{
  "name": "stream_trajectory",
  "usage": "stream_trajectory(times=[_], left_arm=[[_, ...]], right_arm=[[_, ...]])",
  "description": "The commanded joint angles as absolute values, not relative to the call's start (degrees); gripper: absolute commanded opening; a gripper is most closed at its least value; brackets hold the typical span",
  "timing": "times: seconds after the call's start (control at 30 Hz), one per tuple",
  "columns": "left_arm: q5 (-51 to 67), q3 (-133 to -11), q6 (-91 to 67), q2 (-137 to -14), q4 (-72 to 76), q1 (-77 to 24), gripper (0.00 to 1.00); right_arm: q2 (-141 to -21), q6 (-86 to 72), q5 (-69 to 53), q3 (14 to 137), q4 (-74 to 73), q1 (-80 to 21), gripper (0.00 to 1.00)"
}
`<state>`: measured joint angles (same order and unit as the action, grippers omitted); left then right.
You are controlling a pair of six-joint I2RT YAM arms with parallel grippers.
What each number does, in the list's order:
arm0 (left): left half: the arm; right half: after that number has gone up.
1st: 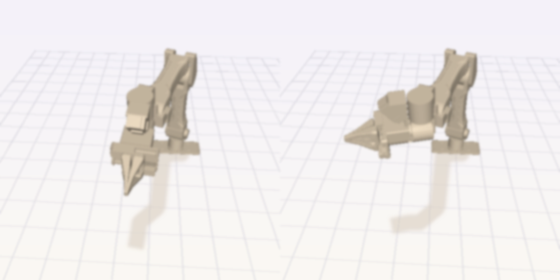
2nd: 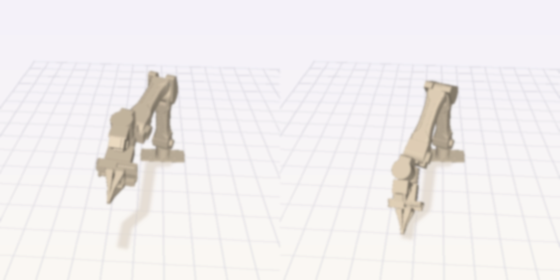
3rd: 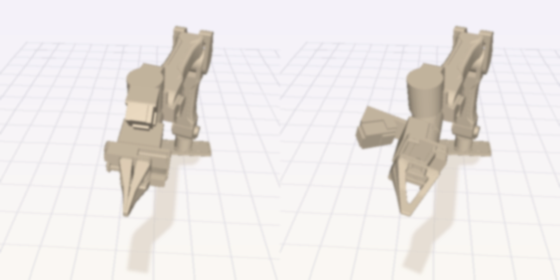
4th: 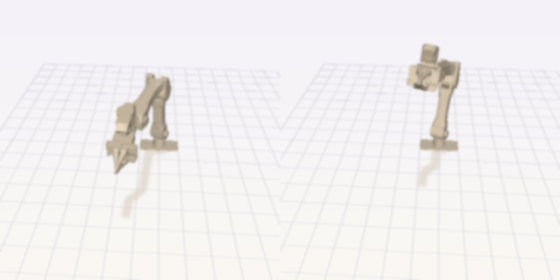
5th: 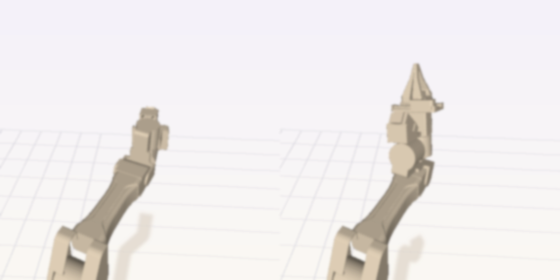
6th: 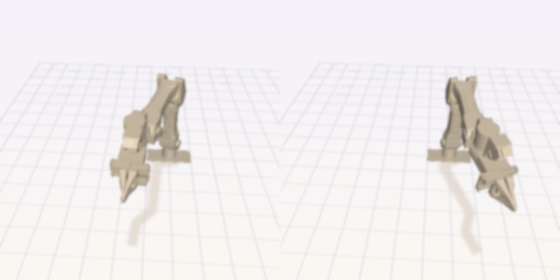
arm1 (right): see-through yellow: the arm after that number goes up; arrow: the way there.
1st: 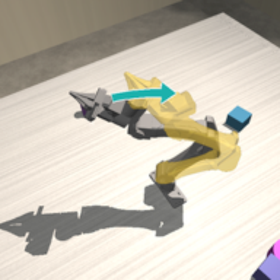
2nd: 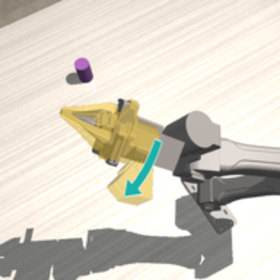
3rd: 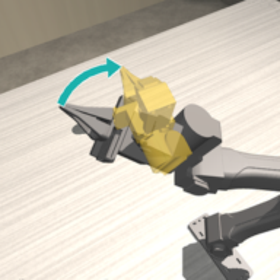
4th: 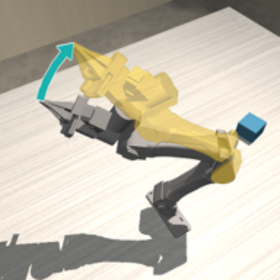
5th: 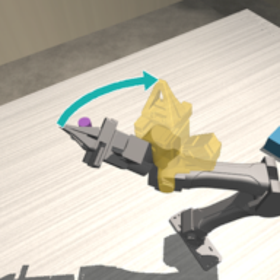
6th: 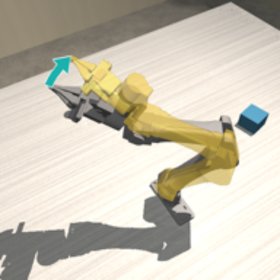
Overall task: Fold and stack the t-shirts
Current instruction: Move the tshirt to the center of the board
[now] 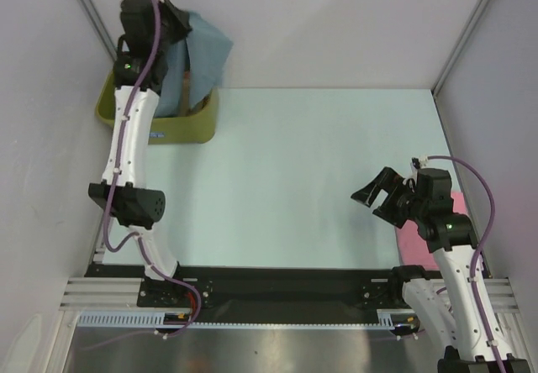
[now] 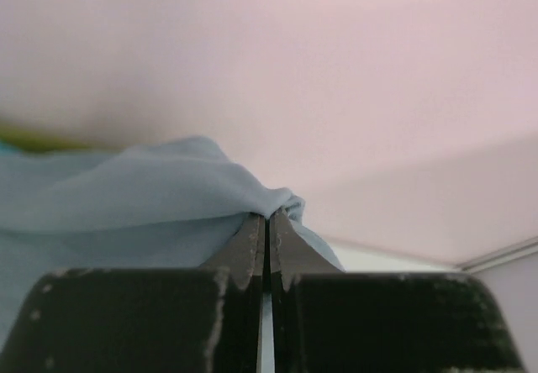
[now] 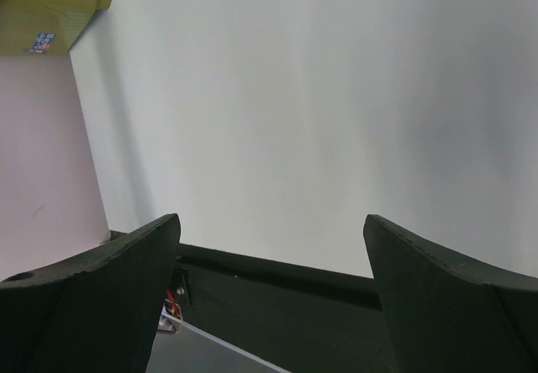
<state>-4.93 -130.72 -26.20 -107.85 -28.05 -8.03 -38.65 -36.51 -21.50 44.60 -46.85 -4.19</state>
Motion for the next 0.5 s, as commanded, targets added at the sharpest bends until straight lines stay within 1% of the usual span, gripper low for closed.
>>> stream_trajectory(times=[0.0,0.3,0.47], left_arm=[[1.73,-143.68,-31.01,-100.72,-19.95,-7.65,0.00],[16.50,-145.19,-44.97,-93.61,-10.90,-7.65,0.00],[22.76,-145.99,-51.06,-92.20,-7.65,-8.26,0.00]], right_arm=[[-38.14,-37.26,-22.50,44.74,-47.29,-4.66,0.98],[-37.97,-39.72,-24.08,43.68,-45.26,-4.83,0.98],[-37.18,-41.39,-24.96,42.01,-44.12,-4.83,0.98]])
